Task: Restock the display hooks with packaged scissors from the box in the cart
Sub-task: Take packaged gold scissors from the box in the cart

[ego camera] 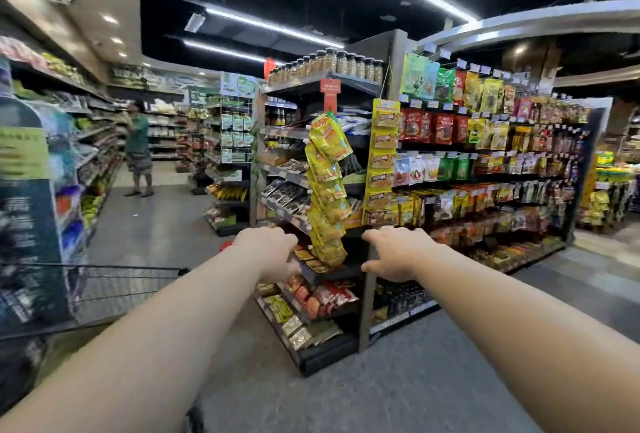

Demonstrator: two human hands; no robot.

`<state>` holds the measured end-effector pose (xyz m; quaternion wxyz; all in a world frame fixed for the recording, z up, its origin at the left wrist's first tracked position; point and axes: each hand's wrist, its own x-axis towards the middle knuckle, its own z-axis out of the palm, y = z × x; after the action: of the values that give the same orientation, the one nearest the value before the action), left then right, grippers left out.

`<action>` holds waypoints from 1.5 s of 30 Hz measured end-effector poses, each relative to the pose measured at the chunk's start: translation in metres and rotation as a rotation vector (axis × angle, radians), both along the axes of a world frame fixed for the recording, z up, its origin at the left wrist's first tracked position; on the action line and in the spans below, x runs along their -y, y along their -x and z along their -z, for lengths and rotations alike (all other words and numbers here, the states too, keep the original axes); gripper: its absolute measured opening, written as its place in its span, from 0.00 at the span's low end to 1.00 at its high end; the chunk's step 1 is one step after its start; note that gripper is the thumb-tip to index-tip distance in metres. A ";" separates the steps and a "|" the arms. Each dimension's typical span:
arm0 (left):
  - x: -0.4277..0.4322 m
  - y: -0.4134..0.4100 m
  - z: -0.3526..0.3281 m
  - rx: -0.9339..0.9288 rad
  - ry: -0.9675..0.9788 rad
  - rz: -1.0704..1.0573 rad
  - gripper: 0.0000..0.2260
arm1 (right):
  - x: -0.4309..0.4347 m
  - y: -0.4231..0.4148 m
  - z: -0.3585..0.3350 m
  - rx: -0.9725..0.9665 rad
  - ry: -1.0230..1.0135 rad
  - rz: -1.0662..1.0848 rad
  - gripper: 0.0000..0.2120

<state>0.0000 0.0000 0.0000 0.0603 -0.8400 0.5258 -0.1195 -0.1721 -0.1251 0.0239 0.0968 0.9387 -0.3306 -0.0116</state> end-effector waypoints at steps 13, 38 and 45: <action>-0.041 -0.156 0.046 -0.065 -0.058 -0.146 0.25 | -0.012 -0.176 0.045 -0.071 -0.022 -0.122 0.30; -0.115 -0.439 0.151 -0.297 -0.193 -0.753 0.25 | -0.010 -0.557 0.154 -0.180 -0.165 -0.648 0.26; -0.094 -0.486 0.176 -0.376 -0.169 -0.863 0.25 | 0.019 -0.641 0.178 -0.245 -0.166 -0.780 0.28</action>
<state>0.4863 0.0937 -0.1764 0.0764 -0.9808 0.1388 0.1137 0.4690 -0.1439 -0.1540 0.0563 0.9899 0.0658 -0.1124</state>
